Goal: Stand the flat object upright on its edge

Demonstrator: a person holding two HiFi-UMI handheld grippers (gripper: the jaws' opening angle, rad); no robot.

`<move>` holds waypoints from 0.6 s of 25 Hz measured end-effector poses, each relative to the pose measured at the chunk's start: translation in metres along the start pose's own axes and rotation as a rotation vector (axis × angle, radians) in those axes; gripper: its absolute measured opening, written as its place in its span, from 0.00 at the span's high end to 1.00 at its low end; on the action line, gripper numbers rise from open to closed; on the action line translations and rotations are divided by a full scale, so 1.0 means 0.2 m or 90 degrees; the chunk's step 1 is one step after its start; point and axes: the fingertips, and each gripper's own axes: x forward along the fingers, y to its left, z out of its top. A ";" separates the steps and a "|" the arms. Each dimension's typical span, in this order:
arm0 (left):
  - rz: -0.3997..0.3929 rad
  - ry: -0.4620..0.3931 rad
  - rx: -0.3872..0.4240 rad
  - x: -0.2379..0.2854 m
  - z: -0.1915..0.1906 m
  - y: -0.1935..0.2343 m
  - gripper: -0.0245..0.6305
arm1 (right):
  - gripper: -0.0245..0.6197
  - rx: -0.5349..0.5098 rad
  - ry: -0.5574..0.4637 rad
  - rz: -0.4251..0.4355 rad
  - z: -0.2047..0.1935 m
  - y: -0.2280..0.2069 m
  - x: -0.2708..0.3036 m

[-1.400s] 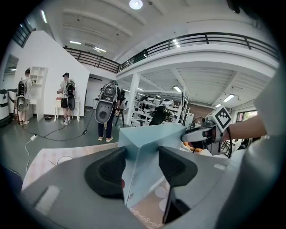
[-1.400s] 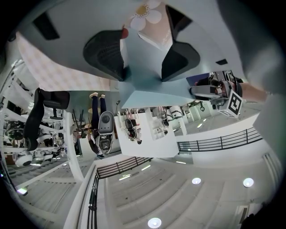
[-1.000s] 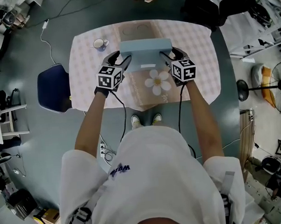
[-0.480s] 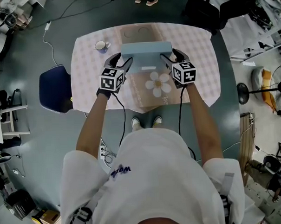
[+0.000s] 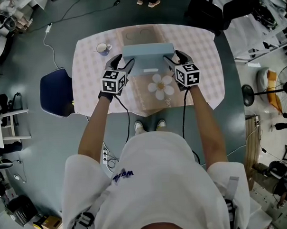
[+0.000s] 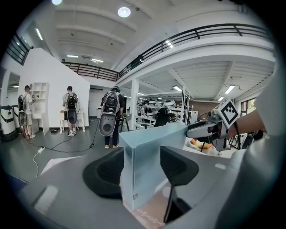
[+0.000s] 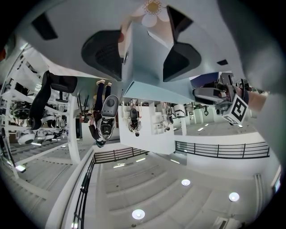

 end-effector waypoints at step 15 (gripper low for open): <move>0.031 -0.027 -0.012 -0.12 0.05 0.03 0.57 | 0.51 0.012 -0.028 -0.007 0.05 0.03 -0.05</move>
